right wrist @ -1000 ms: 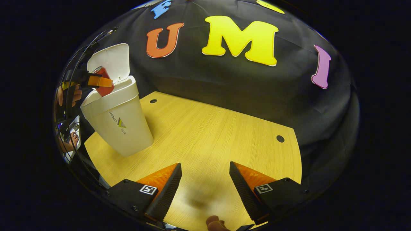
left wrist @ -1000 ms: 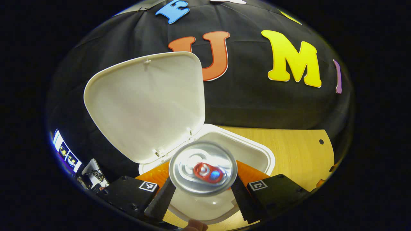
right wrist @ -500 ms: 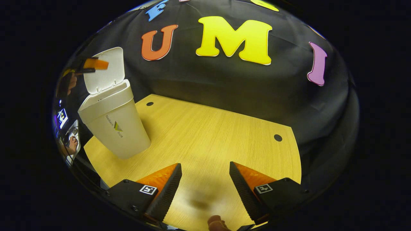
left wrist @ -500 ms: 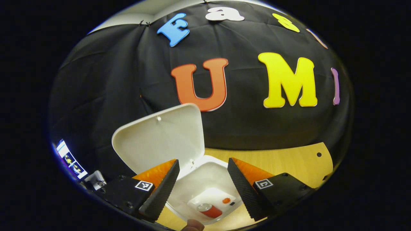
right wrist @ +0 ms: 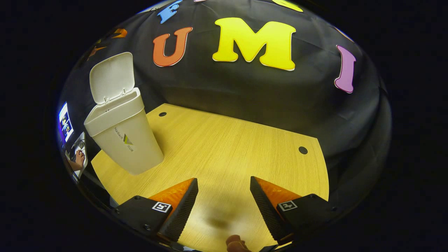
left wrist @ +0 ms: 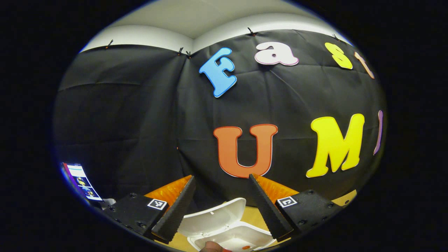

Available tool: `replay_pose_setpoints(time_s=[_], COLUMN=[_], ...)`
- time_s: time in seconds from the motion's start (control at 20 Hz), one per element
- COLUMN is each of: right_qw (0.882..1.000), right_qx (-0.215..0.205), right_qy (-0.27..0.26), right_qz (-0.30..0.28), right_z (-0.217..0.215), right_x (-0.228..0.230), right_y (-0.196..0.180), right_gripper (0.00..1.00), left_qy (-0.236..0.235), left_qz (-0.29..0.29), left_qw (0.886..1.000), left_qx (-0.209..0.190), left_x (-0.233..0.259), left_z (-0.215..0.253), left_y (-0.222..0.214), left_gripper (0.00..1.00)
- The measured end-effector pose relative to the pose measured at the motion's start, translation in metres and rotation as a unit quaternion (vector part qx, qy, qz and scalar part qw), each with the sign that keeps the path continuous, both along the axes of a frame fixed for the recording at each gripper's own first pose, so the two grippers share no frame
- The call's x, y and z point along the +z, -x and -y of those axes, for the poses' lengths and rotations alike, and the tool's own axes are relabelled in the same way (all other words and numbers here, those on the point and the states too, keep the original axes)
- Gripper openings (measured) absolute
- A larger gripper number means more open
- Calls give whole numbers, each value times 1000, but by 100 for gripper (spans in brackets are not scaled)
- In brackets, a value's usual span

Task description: Press the lid of the desktop garbage bin to open it, pick up the crumpled paper on the desktop and throw it into the bin, then pick up the pop can on the desktop and drop it into the bin, and finally close the garbage bin lid.

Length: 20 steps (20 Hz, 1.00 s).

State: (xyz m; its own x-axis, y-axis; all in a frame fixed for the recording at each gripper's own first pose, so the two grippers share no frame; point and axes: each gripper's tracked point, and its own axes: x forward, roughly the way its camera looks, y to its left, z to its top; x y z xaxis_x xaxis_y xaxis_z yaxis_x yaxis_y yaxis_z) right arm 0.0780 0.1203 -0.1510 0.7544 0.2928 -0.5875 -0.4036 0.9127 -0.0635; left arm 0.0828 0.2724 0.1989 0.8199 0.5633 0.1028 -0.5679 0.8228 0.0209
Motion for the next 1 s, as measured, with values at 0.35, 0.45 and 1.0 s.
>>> replay_pose_setpoints(time_s=[0.35,0.45,1.0], right_qw=[1000,1000,1000], right_qx=[2,1,16], right_qy=[5,8,-1], right_qz=[-12,-14,-20], right_z=[-2,0,17], right_x=[-11,-15,-20], right_y=[4,4,14], right_gripper=[94,93,94], left_qy=[80,100,122], left_qz=[-54,-60,-90], left_qw=[994,991,986], left_qx=[59,66,66], left_x=[-58,-69,-102], left_z=[-45,-50,-10], left_y=[-15,-20,-4], left_gripper=[99,99,98])
